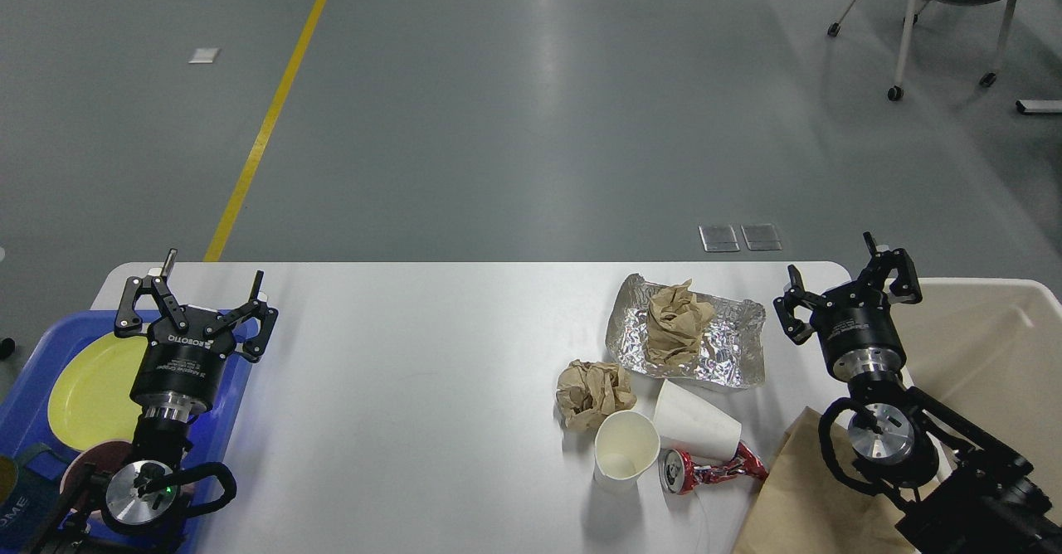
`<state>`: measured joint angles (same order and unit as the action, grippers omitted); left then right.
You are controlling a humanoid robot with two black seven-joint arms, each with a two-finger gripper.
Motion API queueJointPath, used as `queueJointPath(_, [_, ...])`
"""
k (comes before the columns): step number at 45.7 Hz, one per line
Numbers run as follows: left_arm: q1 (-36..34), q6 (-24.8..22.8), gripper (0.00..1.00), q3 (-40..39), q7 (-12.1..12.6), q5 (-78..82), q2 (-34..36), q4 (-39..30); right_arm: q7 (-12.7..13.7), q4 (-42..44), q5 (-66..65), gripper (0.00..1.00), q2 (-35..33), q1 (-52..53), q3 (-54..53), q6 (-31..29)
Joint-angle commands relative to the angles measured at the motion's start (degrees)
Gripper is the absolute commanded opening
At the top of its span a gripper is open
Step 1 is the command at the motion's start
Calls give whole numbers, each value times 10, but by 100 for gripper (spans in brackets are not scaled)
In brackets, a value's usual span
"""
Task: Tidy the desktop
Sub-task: 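Lift the right gripper out of the bin toward the table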
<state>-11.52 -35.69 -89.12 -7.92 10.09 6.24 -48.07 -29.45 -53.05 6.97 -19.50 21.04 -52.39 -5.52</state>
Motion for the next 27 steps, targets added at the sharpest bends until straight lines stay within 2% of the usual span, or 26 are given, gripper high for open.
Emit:
queueJointPath(1, [0, 0, 96, 0, 0, -1, 0, 0, 31, -2, 1, 100, 1, 7, -1, -1])
queueJointPath(6, [0, 0, 96, 0, 0, -1, 0, 0, 32, -4, 1, 100, 2, 18, -2, -9])
queueJointPath(12, [0, 0, 96, 0, -1, 0, 0, 0, 24, -15, 0, 100, -9, 12, 11, -87])
queueJointPath(20, [0, 0, 96, 0, 0, -1, 0, 0, 23, -14, 1, 100, -99, 26, 96, -218])
queueJointPath(27, [0, 0, 96, 0, 0, -1, 0, 0, 24, -6, 9, 100, -180, 107, 240, -223])
